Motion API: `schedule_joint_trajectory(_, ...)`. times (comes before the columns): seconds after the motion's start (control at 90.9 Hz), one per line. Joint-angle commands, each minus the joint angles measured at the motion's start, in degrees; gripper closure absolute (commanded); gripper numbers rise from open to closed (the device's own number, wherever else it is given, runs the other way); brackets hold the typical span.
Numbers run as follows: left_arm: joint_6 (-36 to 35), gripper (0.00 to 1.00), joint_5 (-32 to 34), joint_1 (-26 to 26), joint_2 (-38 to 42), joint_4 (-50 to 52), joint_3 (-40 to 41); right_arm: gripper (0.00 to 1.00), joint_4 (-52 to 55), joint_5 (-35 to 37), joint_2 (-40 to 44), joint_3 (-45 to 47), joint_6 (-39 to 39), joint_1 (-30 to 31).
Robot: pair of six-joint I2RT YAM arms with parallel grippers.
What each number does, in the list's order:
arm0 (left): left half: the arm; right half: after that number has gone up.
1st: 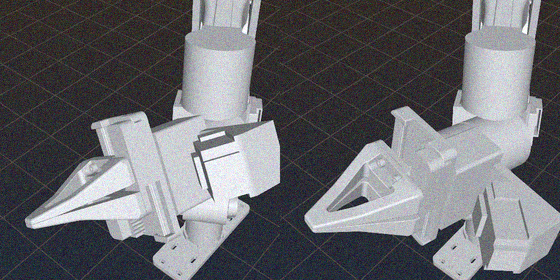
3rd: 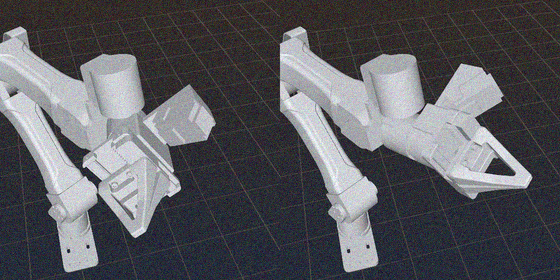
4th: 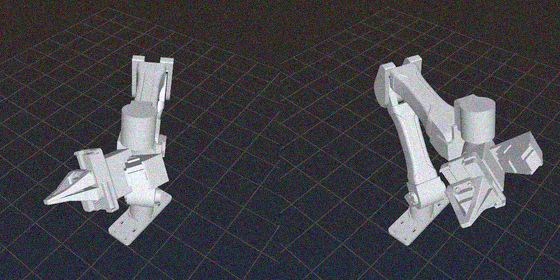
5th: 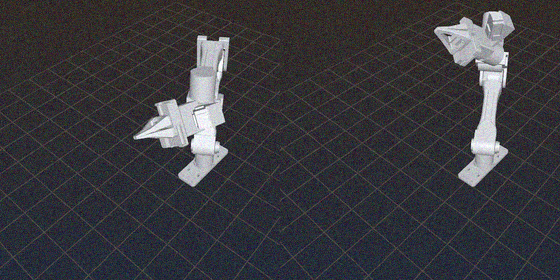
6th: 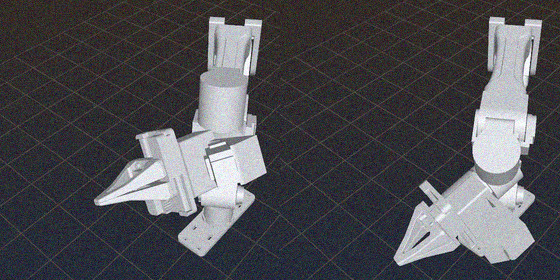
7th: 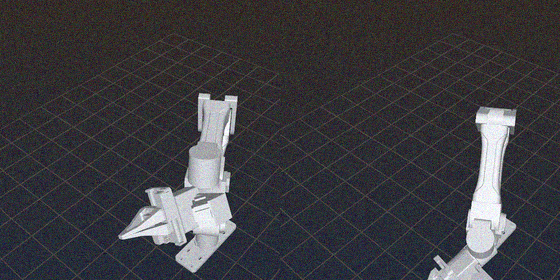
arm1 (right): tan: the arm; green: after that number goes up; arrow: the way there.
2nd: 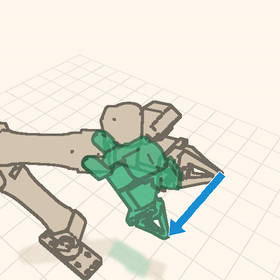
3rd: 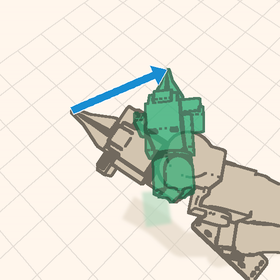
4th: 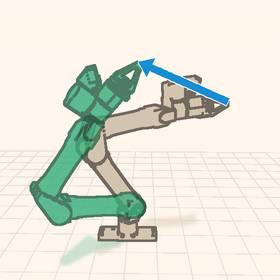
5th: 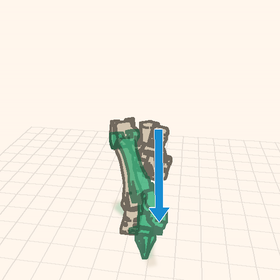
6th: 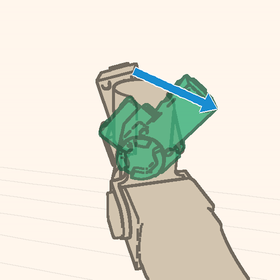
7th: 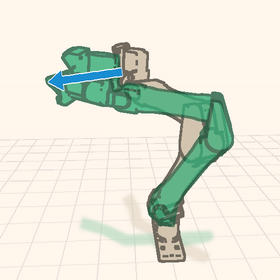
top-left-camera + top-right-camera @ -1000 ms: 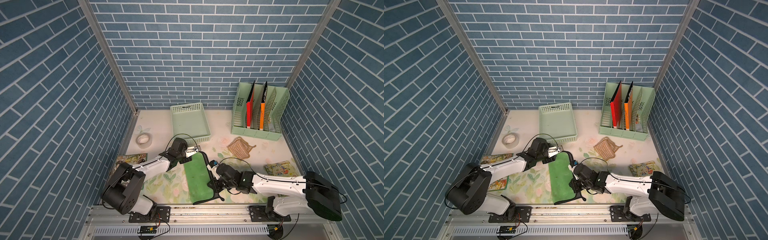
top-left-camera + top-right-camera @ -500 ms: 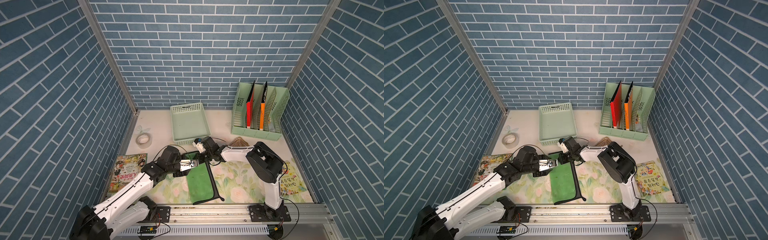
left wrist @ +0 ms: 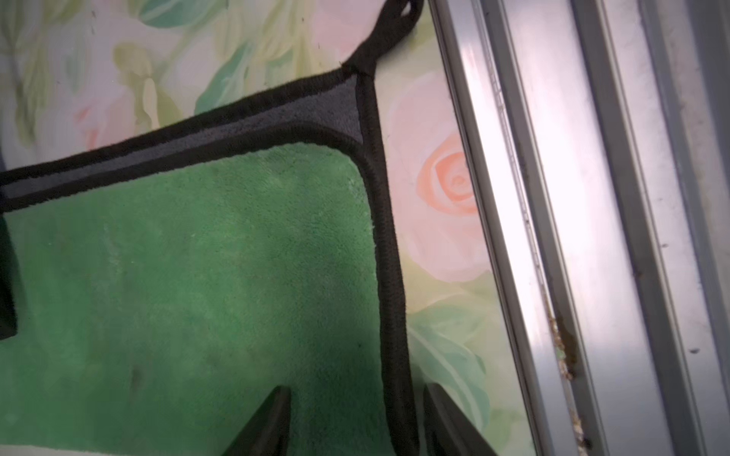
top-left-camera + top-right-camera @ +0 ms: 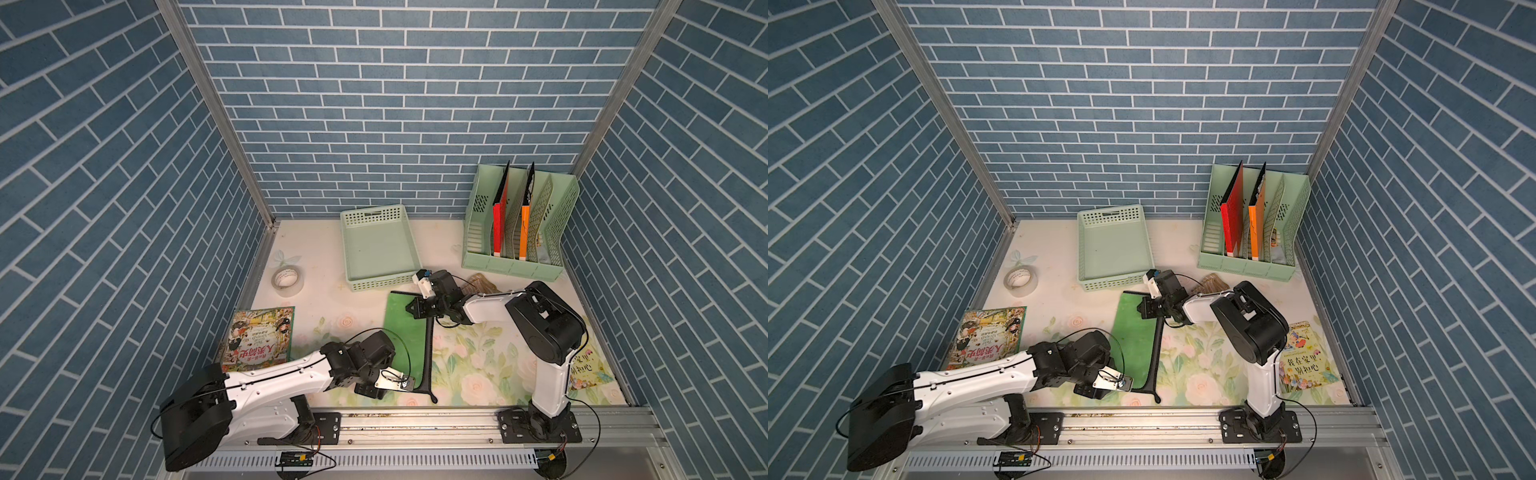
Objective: Fold the square dishcloth
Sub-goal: Adjust the cleaning item at the center of the board.
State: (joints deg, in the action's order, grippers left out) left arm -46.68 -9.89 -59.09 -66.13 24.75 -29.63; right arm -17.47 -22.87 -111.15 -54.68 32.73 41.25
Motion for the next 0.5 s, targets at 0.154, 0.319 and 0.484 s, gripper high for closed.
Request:
schedule_joint_trajectory(0.154,0.19,0.42,2.49,-0.36,0.84,-2.1,2.91,0.93,2.64,2.07,0.86,1.61,-1.35,0.14)
schedule_joint_trajectory(0.319,0.3,0.48,4.86,-0.49,-5.01,-4.87,3.24,0.92,3.24,2.73,1.63,1.72,-1.98,0.26)
schedule_joint_trajectory(0.484,0.32,0.68,8.13,-0.59,-8.45,-6.21,2.55,0.91,5.2,3.54,1.62,0.97,-3.43,0.73)
